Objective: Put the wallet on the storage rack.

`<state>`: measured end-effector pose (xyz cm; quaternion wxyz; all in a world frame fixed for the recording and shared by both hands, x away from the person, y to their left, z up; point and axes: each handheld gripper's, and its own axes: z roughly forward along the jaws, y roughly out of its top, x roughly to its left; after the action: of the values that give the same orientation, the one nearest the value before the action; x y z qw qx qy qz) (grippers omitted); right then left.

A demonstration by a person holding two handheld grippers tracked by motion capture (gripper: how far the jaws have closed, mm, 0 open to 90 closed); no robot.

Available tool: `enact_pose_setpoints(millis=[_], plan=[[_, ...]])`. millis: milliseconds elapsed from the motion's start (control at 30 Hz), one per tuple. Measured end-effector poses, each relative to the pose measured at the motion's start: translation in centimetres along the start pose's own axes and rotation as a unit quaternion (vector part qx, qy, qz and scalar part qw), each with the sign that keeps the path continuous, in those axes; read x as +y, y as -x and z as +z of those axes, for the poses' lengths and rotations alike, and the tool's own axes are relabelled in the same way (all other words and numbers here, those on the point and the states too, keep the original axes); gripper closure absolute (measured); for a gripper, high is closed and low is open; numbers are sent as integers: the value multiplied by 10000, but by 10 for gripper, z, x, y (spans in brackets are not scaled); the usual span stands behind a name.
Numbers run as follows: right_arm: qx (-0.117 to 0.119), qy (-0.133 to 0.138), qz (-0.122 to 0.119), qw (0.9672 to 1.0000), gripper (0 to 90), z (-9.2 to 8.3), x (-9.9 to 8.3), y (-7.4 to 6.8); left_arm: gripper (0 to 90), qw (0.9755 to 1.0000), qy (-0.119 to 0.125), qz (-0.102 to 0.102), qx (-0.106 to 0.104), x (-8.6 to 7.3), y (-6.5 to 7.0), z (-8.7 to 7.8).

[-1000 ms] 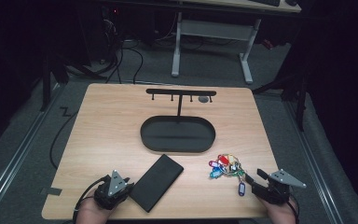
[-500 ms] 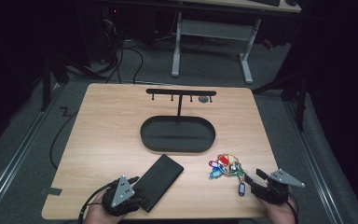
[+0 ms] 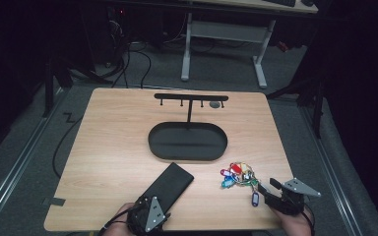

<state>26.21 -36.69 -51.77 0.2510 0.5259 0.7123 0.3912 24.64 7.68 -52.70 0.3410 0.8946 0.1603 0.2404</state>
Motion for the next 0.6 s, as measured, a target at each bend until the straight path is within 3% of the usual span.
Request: enact_pose_setpoints(millis=[67,300,367,433,600], plan=[[0,-3,-3,10000,414,0,0,0,355,10000,28,63,62,0,2,0],[10,-1,-16,10000,415,0,0,0,423,9997,179,138,-15,-3,2,0],[9,-1,-13,10000,414,0,0,0,462,9997,182,165,-26,-4,3,-1],[11,-4,15,10000,414,0,0,0,510,9994,151,321,60,-4,5,-2],[18,-6,22,10000,414,0,0,0,615,9994,150,301,116,-5,4,-4]])
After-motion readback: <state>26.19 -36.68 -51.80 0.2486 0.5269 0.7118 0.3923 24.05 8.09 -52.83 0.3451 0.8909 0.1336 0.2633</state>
